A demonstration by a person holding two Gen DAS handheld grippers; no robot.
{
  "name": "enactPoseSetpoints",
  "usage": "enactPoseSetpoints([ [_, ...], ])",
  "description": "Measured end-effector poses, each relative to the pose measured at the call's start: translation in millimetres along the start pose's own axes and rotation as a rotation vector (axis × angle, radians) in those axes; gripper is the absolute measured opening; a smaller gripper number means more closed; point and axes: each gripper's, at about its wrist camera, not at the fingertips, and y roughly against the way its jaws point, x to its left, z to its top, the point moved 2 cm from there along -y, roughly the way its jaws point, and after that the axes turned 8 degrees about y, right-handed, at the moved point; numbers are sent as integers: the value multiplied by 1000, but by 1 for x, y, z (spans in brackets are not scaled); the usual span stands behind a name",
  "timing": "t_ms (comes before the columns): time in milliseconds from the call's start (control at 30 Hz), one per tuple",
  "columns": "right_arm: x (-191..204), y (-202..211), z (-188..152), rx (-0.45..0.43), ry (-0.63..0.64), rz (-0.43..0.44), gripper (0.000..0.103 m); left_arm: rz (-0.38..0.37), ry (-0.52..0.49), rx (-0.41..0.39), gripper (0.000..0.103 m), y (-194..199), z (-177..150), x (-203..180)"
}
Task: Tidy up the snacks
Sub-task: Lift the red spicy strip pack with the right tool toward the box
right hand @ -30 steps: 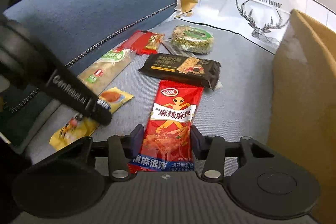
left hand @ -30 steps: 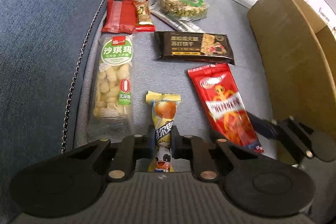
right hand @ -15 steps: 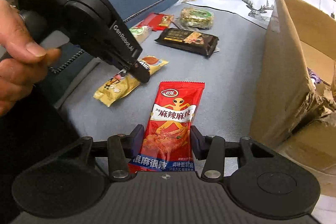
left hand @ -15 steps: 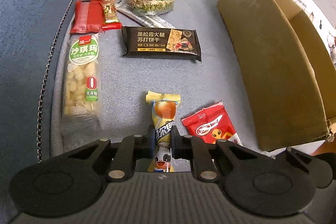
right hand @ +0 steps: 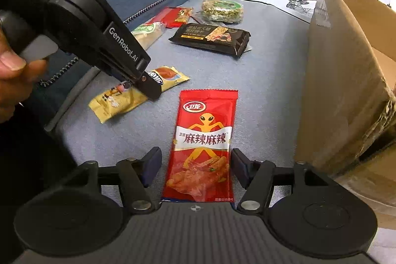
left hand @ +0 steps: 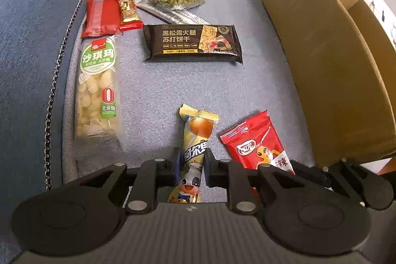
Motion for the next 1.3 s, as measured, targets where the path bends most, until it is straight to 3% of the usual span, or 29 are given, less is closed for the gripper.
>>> enactPoseSetpoints([
  [200, 2, -2, 0, -3, 22, -20, 63, 15, -21, 4, 22, -3, -1, -1],
  [300, 3, 0, -1, -10, 33, -33, 53, 18, -26, 3, 22, -3, -1, -2],
  [533, 1, 4, -2, -17, 22, -40, 49, 31, -39, -2, 22, -3, -2, -3],
  [667, 0, 7, -2, -29, 16, -40, 48, 42, -39, -15, 14, -2, -2, -3],
  [1300, -3, 31, 3, -163, 13, -41, 48, -11, 4, -192, 13, 28, -2, 2],
])
